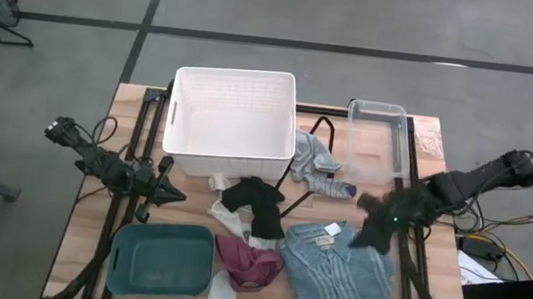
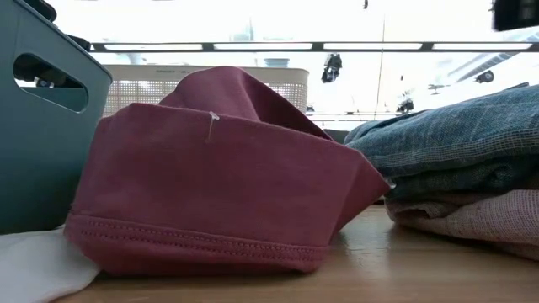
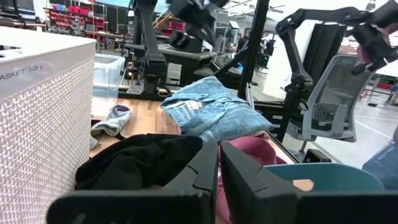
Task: Pick & Place Cloths
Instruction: Put the blue polo shirt into the white bin
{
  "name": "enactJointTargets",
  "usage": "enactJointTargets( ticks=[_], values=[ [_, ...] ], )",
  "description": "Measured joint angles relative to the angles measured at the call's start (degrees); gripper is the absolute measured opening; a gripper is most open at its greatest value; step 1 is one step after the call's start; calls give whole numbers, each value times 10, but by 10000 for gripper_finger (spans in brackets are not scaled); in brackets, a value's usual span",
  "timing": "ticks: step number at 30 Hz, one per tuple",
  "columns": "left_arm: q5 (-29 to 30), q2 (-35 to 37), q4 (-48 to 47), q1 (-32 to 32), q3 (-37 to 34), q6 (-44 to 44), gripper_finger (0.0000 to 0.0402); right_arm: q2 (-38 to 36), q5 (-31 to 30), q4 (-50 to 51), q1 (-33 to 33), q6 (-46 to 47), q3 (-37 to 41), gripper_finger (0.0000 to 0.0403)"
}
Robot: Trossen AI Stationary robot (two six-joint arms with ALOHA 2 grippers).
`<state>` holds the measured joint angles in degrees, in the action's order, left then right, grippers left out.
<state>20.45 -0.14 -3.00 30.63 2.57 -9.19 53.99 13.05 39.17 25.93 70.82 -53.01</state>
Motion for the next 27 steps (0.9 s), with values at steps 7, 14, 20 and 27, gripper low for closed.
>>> enactJointTargets(
  ticks=[7,14,20,27],
  values=[
    [0,0,0,0,0,0,23,147,50,90,75,-63,-109,9],
    [0,0,0,0,0,0,23,265,54,132,126,-91,-197,9],
    [0,0,0,0,0,0,23,349,57,131,173,-60,-278,9],
    [0,0,0,0,0,0,23,425,38,148,229,-53,-363,9]
  ],
)
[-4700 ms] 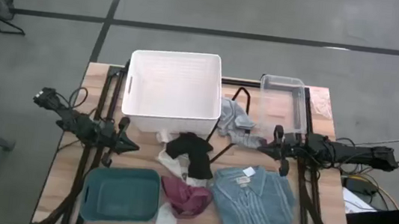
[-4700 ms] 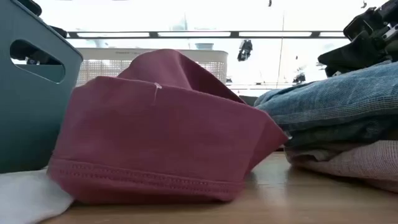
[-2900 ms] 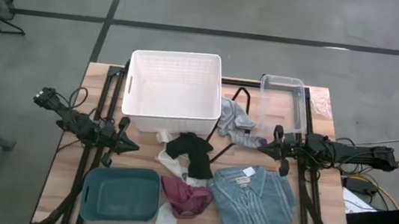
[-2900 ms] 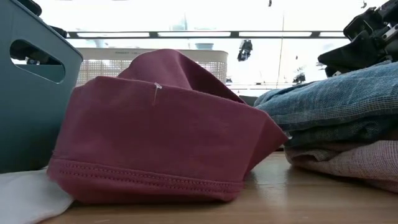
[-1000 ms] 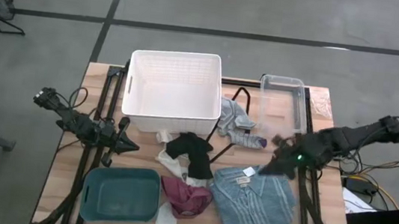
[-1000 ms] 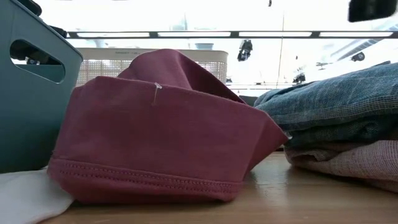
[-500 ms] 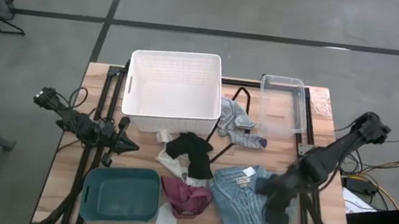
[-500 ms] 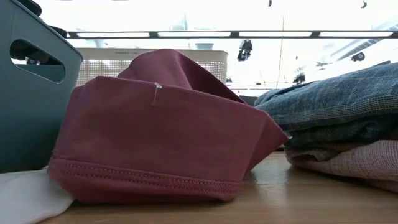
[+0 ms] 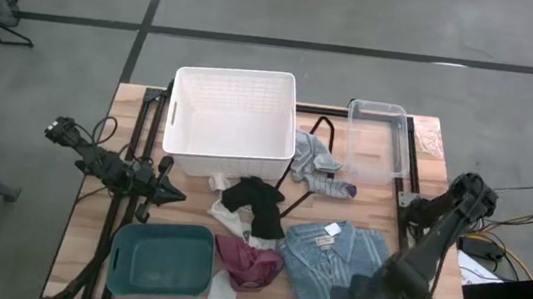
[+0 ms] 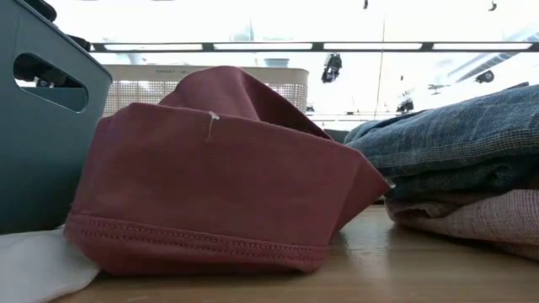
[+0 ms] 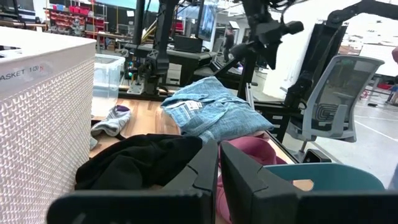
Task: Pick & Place Cloths
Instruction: Put the blue polo shirt into the white bin
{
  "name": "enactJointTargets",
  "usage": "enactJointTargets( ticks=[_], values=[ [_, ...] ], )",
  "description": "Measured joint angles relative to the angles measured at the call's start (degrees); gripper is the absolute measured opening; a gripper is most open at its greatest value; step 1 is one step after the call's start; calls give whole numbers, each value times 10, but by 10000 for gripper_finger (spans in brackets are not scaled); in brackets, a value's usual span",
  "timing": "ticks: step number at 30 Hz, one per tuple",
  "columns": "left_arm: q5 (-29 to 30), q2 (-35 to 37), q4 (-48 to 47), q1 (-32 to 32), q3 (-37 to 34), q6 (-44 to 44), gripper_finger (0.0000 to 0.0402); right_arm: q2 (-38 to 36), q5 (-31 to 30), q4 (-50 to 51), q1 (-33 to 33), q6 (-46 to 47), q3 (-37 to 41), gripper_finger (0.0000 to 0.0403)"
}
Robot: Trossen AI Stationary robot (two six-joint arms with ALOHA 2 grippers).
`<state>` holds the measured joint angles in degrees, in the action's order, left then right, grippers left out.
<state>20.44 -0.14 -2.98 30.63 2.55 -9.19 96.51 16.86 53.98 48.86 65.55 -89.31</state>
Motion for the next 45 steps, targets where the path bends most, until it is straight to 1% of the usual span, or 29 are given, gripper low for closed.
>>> enactJointTargets(
  ticks=[4,7,13,18,21,24,28,32,36,45],
  values=[
    [0,0,0,0,0,0,23,36,-11,-1,34,-15,-22,13],
    [0,0,0,0,0,0,23,65,-24,-3,57,-13,-30,33],
    [0,0,0,0,0,0,23,108,-35,1,91,-14,-53,105],
    [0,0,0,0,0,0,23,135,-80,33,102,-17,-62,177],
    [0,0,0,0,0,0,23,152,-100,79,101,-25,-67,217],
    [0,0,0,0,0,0,23,167,-112,108,101,-54,-68,250],
    [0,0,0,0,0,0,23,184,-135,110,102,-73,-69,282],
    [0,0,0,0,0,0,23,192,-158,114,101,-76,-67,300],
    [0,0,0,0,0,0,23,195,-200,124,105,-74,-64,306],
    [0,0,2,0,0,0,23,197,-290,137,105,-88,-63,283]
  ],
)
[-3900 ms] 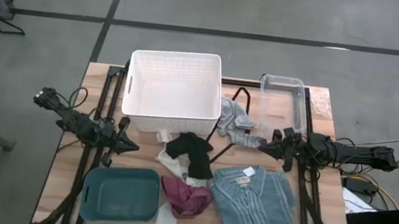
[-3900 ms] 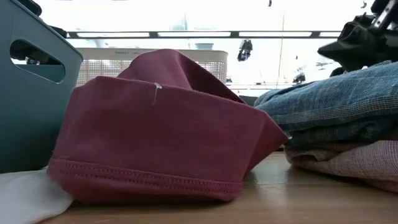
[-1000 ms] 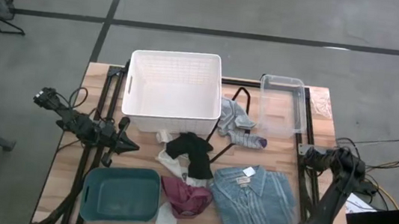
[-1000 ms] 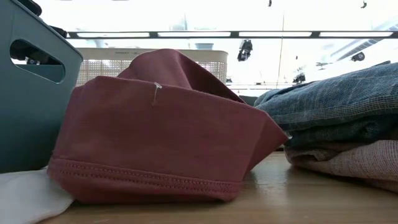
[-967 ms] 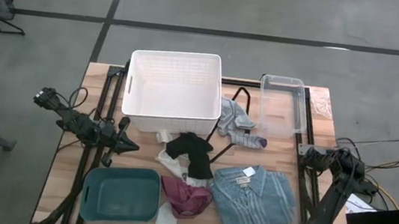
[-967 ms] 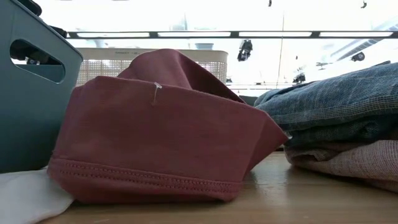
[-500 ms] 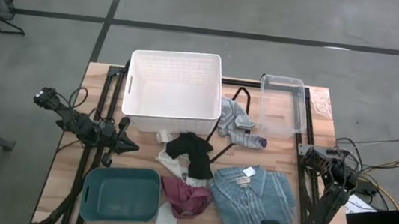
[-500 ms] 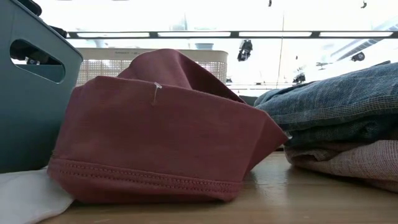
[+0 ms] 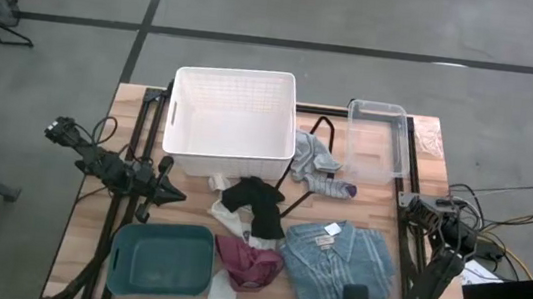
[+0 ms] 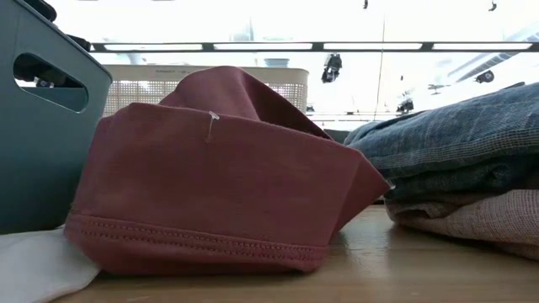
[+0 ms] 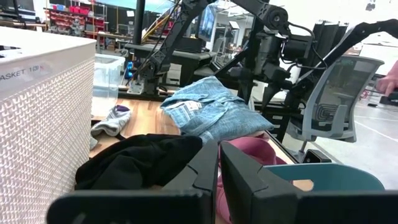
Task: Pick & Place Cloths
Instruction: Put the blue polo shirt into the white bin
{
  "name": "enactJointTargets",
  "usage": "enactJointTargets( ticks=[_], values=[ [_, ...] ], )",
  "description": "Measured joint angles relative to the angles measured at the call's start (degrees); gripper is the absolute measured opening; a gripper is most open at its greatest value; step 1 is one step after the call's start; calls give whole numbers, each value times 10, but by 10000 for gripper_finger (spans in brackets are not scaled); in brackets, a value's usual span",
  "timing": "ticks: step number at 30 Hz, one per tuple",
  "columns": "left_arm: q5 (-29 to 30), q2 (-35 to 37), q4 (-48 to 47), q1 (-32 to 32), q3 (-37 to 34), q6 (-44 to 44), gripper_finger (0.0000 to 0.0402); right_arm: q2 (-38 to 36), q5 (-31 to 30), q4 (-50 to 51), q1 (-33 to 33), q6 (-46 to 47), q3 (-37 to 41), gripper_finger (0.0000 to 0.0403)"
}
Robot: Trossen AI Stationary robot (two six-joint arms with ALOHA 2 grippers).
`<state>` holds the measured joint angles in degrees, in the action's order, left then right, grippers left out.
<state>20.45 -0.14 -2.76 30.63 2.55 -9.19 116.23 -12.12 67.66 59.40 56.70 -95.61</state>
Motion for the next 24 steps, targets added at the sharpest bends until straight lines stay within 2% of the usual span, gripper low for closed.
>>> enactJointTargets(
  ticks=[11,18,21,24],
  values=[
    [0,0,2,0,0,0,23,32,-12,-2,4,-80,1,263],
    [0,0,3,0,0,0,23,84,-12,-1,-2,-75,2,261],
    [0,0,3,0,0,0,23,95,-12,-1,-4,-74,2,236],
    [0,0,4,0,0,0,23,95,-12,-1,-9,-74,2,195]
  ],
)
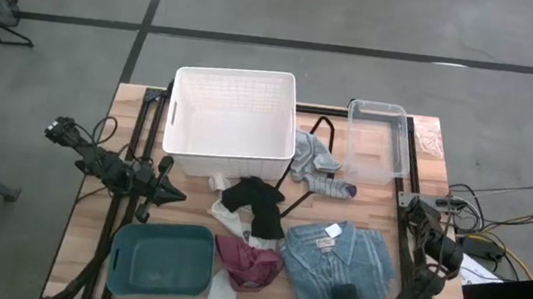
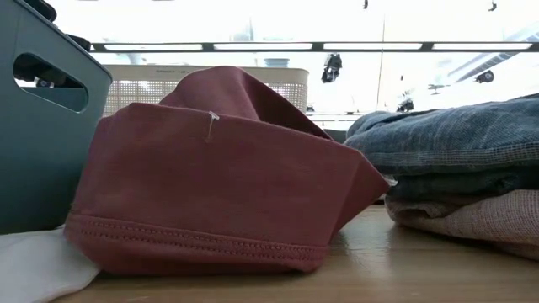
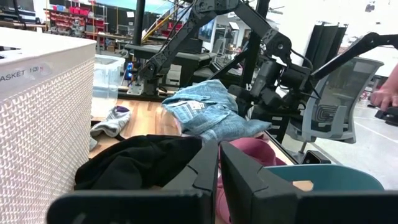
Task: Pick & Place Cloths
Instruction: Put the blue polo shirt into the white bin
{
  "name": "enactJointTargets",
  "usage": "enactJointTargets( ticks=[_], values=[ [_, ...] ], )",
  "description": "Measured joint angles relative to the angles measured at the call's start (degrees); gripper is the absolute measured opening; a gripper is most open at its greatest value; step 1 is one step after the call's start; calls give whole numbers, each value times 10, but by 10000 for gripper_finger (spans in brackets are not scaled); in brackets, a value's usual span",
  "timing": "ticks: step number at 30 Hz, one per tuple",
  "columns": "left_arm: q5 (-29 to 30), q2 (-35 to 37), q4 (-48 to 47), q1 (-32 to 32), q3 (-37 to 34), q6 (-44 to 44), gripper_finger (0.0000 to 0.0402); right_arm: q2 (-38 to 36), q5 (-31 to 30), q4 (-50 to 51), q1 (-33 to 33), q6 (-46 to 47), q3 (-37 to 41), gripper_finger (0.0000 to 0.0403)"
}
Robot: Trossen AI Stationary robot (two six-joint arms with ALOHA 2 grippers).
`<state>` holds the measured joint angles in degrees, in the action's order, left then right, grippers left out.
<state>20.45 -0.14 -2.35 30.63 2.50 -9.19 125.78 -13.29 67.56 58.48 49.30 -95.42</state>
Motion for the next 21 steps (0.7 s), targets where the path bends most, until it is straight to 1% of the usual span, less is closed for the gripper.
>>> enactJointTargets(
  ticks=[3,7,8,13,17,21],
  values=[
    [0,0,0,0,0,0,23,-1,4,1,-9,2,0,138],
    [0,0,0,0,0,0,23,-5,24,-1,-21,3,0,45],
    [0,0,0,0,0,0,23,-6,31,-1,-24,2,0,27],
    [0,0,1,0,0,0,23,-13,35,3,-28,19,0,19],
    [0,0,1,0,0,0,23,-33,33,20,-28,41,0,12],
    [0,0,2,0,0,0,23,-64,11,33,-28,59,0,12]
  ],
)
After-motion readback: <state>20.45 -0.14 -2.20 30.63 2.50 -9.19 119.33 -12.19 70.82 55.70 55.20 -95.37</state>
